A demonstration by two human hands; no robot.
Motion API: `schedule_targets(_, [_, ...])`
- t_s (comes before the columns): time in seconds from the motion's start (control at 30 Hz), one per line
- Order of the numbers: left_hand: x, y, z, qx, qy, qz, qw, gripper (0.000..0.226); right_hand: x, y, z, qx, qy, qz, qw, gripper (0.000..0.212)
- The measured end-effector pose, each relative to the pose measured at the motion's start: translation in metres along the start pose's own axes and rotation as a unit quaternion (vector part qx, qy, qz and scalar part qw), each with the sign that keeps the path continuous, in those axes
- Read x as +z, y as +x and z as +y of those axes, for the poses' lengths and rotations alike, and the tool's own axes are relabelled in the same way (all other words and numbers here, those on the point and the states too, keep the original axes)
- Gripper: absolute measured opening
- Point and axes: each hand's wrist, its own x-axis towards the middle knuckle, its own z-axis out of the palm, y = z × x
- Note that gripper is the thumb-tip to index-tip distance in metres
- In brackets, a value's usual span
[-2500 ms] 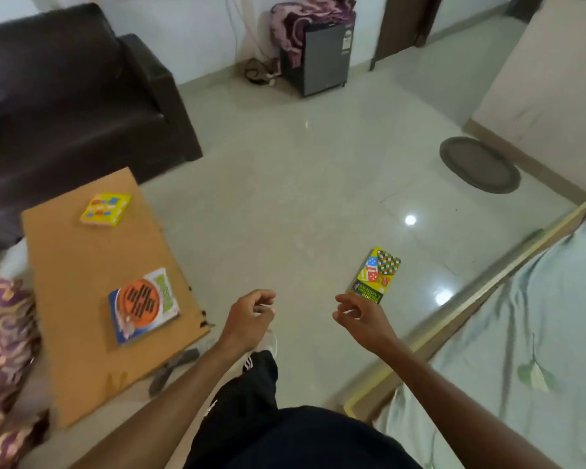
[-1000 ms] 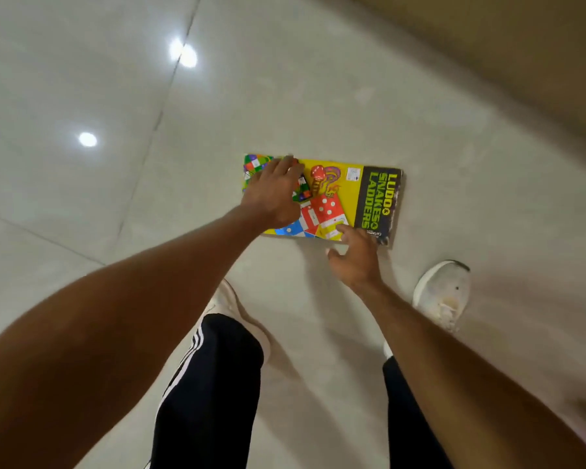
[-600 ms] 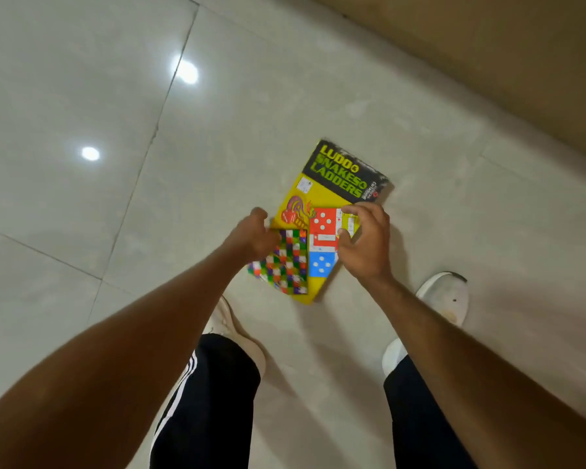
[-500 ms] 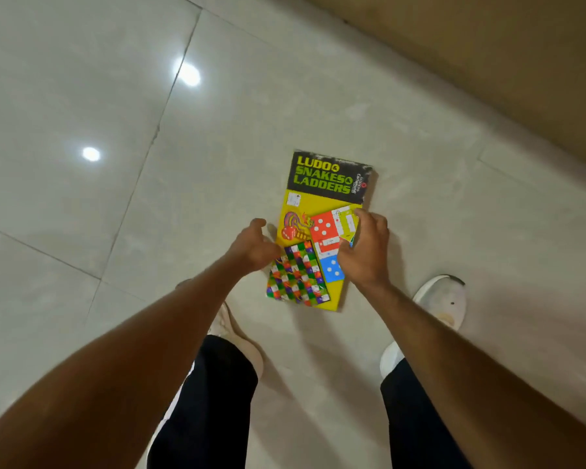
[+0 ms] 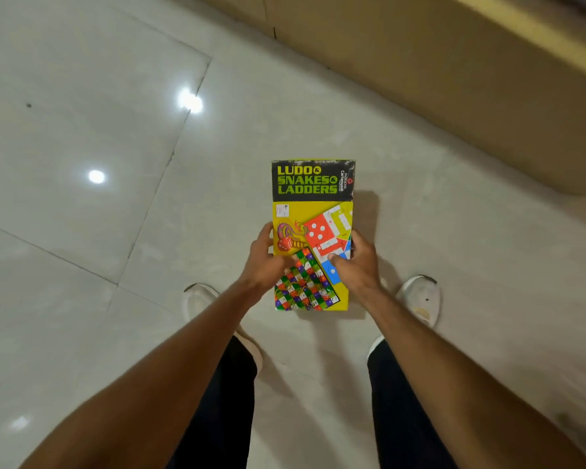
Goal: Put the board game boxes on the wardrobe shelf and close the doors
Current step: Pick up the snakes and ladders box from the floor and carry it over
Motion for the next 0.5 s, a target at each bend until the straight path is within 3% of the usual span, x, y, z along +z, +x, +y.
schedule_targets(0.23, [-0.008, -0.168, 0.101, 0.034, 0.029, -0.033, 0.998, 0.068, -0.123, -0.153, -0.085, -0.014, 0.030, -0.013, 0.999, 0.051])
schedule_targets(0.4, [-0.002, -0.308, 0.180, 0.069, 0.120, -0.086, 0.987, 0.075, -0.231, -0.298, -0.153, -0.001, 0.109, 0.010, 0.994, 0.034])
schedule_targets(0.5, [0.015, -0.393, 0.228, 0.080, 0.168, -0.136, 0.973, 0.078, -0.289, -0.381, -0.171, 0.017, 0.139, 0.038, 0.989, 0.035])
